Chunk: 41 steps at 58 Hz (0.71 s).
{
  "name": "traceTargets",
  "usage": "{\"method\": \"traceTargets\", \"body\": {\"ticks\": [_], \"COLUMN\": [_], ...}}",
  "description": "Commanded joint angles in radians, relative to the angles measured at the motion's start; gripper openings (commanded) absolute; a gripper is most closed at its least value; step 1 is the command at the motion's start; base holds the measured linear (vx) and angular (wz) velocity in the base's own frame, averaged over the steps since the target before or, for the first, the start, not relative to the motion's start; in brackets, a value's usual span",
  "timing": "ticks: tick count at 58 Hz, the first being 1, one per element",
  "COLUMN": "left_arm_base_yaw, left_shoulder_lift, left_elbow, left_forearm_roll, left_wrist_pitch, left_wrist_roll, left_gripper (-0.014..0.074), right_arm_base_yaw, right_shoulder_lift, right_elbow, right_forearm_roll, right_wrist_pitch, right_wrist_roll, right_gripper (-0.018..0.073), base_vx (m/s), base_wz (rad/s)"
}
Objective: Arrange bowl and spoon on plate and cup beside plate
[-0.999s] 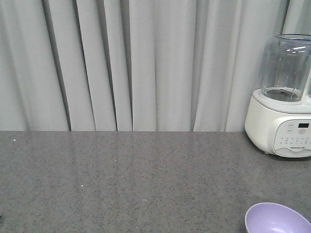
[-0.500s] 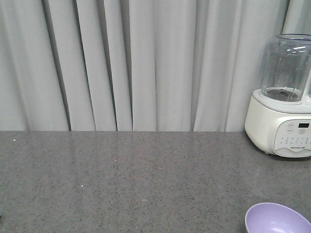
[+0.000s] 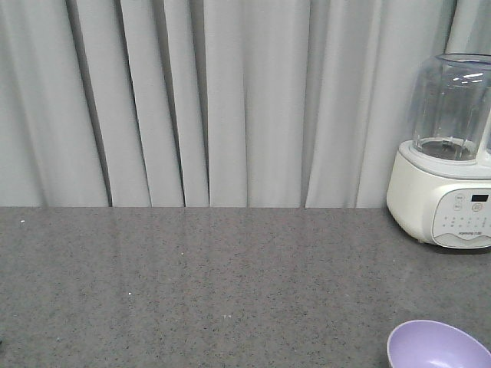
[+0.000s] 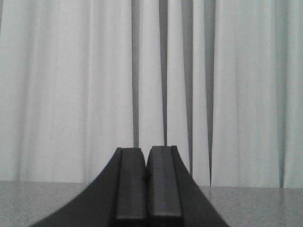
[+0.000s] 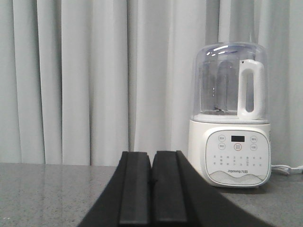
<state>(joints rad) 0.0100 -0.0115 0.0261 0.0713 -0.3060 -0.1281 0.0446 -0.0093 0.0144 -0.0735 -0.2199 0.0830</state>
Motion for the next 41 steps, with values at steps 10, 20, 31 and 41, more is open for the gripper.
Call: {"method": "traceTargets", "body": {"ticks": [10, 20, 31, 41], "left_arm_base_yaw": [0.001, 0.001, 0.001, 0.001], "left_shoulder_lift": [0.092, 0.284, 0.444, 0.522], "left_elbow": [-0.357, -0.569, -0.581, -0.575], "left_forearm_roll": [0.027, 0.101, 0.099, 0.098], "left_wrist_pitch": [0.119, 0.396, 0.535, 0.570], "left_wrist_roll": [0.021, 0.109, 0.105, 0.103], "left_gripper": [0.0092, 0.0245, 0.0438, 0.0526], "right_arm_base_yaw": [-0.006, -0.006, -0.006, -0.006], "right_shoulder_lift": [0.162, 0.355, 0.519, 0.593], "right_elbow": [-0.391, -0.540, -0.543, -0.543], "right_forearm_roll": [-0.020, -0.020, -0.019, -0.017], "right_wrist_pitch": [0.194, 0.263, 0.301, 0.303], "right_wrist_roll": [-0.030, -0.030, -0.025, -0.025], "right_gripper": [-0.0009, -0.0002, 0.0057, 0.0211], "base_vx": [0.00, 0.00, 0.00, 0.00], "base_wz": [0.00, 0.00, 0.00, 0.00]}}
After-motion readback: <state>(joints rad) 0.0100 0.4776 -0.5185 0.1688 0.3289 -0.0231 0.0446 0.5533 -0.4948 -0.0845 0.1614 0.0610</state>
